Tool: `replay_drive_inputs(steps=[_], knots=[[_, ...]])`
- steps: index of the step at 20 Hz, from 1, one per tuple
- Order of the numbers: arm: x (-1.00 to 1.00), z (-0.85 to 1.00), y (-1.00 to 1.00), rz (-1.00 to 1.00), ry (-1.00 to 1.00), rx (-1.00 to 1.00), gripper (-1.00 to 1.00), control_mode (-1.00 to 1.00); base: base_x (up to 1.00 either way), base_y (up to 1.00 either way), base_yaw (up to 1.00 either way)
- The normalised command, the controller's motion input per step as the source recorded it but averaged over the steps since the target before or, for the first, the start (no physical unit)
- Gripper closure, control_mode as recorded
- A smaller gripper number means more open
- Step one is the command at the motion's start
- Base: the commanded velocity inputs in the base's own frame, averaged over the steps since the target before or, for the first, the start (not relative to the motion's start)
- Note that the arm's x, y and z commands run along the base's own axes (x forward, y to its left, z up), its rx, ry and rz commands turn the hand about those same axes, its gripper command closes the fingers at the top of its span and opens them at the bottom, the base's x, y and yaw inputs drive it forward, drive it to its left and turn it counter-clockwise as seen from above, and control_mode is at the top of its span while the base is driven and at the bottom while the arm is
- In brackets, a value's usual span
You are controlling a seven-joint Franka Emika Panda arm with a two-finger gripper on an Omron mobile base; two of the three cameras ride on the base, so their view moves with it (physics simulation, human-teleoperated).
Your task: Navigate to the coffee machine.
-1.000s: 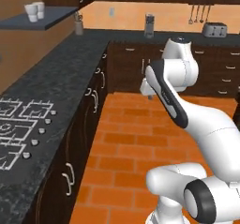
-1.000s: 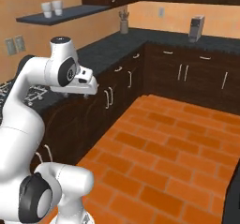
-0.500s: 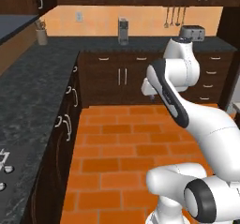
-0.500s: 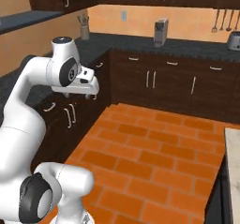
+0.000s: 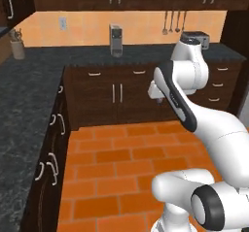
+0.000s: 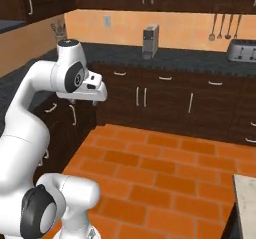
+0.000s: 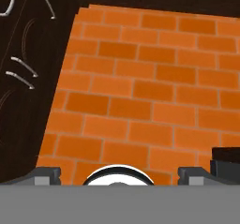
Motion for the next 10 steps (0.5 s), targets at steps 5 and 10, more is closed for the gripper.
replay_drive_inputs(steps=[5,10], knots=[[0.00,0.00,0.00,0.00,0.00,0.00,-1.00,1.00,1.00,0.21,-0.14],[0.00,0.00,0.00,0.00,0.00,0.00,-1.00,1.00,1.00,0.33,-0.15]])
